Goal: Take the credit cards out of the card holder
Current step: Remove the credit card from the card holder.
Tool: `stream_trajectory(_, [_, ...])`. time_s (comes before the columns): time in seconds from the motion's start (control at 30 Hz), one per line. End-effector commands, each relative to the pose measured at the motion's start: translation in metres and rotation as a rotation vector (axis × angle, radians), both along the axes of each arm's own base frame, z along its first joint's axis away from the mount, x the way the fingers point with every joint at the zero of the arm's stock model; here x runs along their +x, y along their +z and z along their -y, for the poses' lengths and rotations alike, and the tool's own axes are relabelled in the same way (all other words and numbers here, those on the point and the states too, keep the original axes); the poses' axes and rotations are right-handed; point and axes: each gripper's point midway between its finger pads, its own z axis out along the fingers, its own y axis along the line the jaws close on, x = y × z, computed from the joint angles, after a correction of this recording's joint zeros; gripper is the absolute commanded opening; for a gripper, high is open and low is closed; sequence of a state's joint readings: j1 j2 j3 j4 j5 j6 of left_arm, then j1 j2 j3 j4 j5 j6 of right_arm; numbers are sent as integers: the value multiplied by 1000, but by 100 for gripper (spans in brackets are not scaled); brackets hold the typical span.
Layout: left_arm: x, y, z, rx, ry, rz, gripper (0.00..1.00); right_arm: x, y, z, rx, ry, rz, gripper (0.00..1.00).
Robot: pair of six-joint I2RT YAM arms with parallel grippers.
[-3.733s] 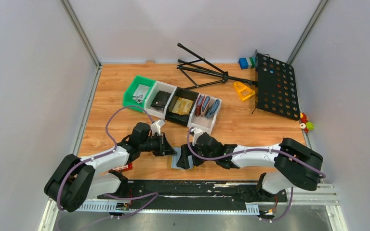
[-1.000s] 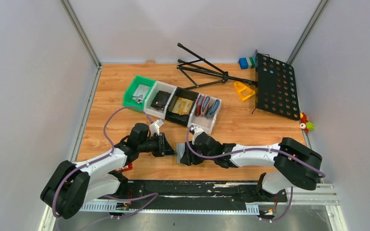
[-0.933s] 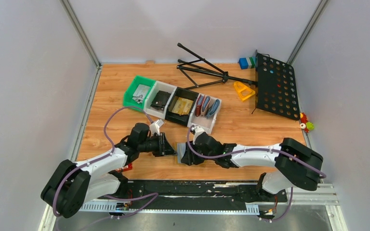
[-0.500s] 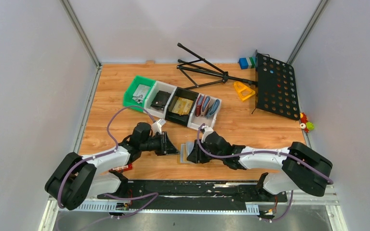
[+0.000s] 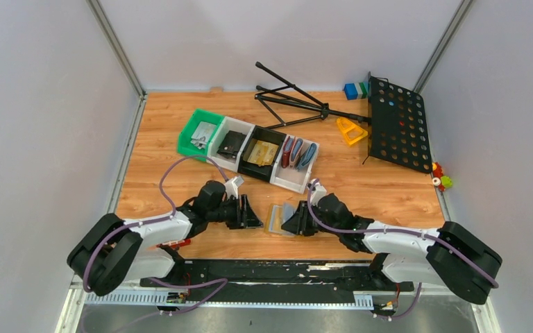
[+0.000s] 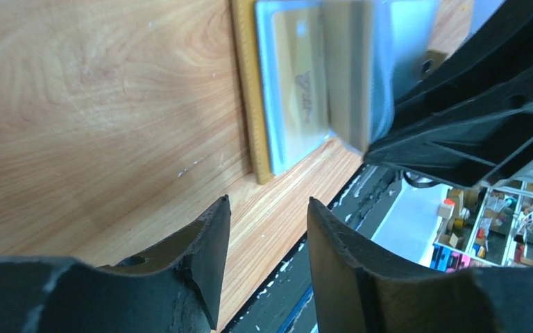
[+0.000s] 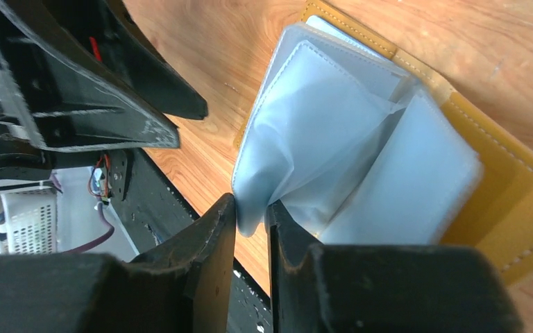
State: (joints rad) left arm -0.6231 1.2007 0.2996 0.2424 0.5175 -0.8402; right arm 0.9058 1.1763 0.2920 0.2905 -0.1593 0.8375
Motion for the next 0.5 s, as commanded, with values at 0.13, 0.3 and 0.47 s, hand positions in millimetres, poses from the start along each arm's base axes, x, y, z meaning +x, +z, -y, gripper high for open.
stream_trajectory(0.13, [-2, -23, 29, 25, 12, -34, 52, -4, 11, 12, 179, -35, -10, 58])
stream_trajectory(0.3, [2, -31, 34, 71, 25, -22, 52, 1, 8, 28, 128, -95, -5, 53])
stream_trajectory(0.47, [6, -32, 30, 103, 49, -12, 51, 7, 5, 47, 46, -158, 4, 54])
